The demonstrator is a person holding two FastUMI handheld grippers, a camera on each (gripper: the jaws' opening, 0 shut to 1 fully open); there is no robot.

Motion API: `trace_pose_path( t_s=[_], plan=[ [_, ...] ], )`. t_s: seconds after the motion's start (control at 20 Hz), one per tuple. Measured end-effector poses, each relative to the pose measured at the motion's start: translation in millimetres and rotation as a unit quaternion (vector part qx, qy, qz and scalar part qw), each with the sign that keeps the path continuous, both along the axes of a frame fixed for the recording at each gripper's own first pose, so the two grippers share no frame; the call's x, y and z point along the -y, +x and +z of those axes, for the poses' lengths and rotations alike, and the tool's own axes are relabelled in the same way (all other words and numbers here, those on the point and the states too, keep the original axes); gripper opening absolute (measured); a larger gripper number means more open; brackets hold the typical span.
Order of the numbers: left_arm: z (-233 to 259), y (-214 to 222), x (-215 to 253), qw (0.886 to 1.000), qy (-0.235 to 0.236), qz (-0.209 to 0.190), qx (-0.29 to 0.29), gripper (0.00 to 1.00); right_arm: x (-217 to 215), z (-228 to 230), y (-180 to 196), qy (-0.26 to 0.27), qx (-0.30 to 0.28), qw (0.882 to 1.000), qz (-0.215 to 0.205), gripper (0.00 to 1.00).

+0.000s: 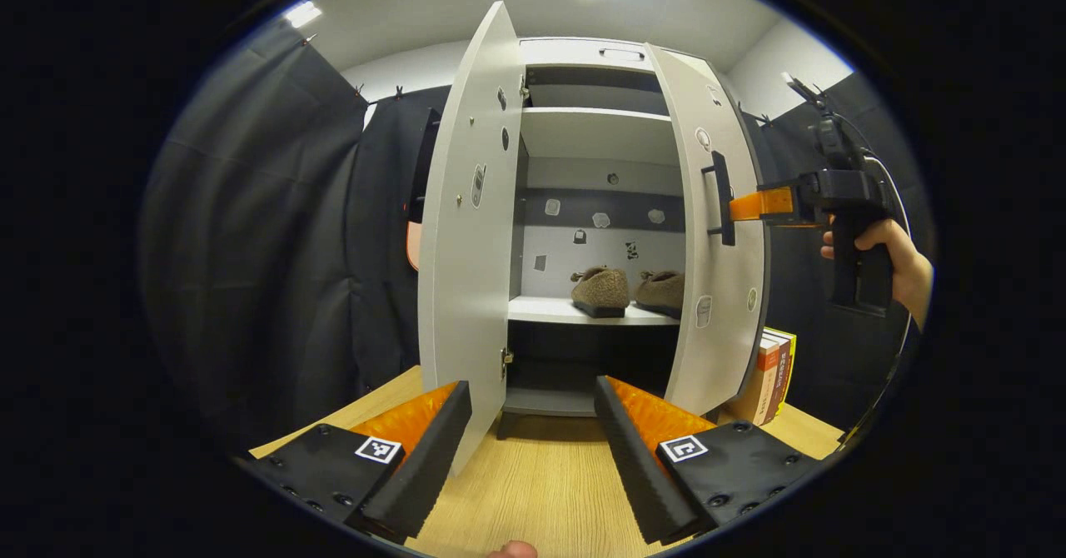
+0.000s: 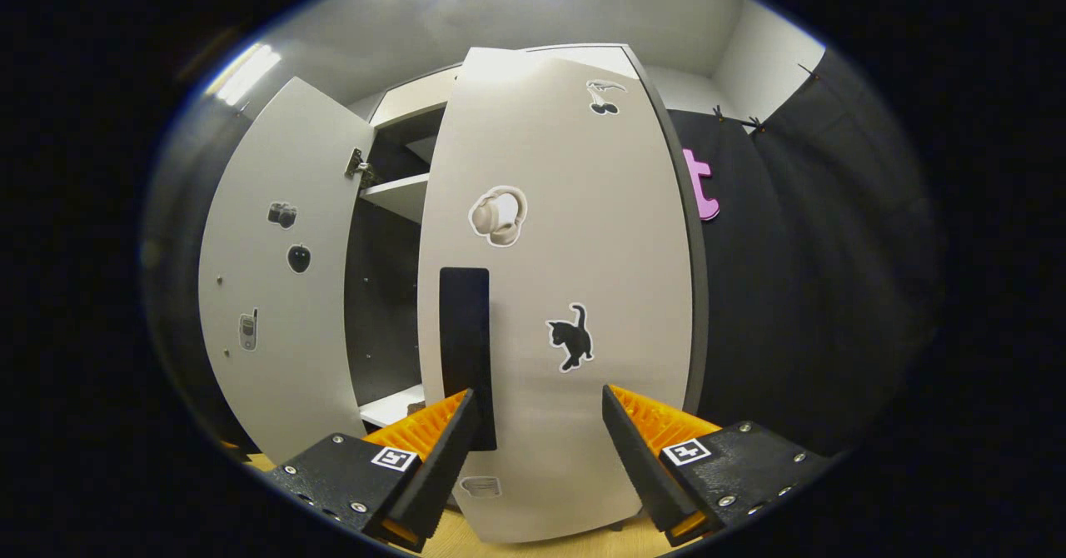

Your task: Grab one shoe with the right hand and put it into the shoe cabinet, grab the other shoe with the left hand and put it into the shoe cabinet; then close the right door with the right hand and the left door with the left hand.

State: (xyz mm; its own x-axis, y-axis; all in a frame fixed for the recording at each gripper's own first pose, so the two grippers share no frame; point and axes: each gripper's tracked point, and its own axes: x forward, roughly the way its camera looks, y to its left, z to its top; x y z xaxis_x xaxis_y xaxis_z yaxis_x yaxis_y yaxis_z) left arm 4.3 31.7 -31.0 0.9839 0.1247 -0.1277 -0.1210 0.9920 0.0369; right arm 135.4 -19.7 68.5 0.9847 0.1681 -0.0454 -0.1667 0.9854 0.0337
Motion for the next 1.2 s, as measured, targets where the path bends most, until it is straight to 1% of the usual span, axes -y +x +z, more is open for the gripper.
trace_pose_path(
  t_s=[0.1, 0.4, 0.85, 1.2],
  plan=[
    [-0.2, -0.1, -1.3, 1.000, 0.000, 0.000, 0.000, 0.97, -2.2, -3.6, 4.5, -0.002, -0.002, 1.000, -0.003, 0.92],
    [1.2, 3.4, -3.5, 1.000, 0.005, 0.000, 0.002, 0.96, -9.6, -9.3, 19.0, 0.017, -0.020, 1.000, -0.004, 0.92],
    [0.2, 0.9, -9.3, 1.000, 0.007, 0.000, -0.001, 0.97, -13.9, -10.4, 30.0, -0.019, -0.017, 1.000, -0.010, 0.92],
    [-3.8, -0.4, -14.6, 1.000, -0.001, 0.005, -0.005, 0.97, -10.2, -11.8, 29.2, -0.026, -0.013, 0.999, -0.023, 0.92]
  ],
)
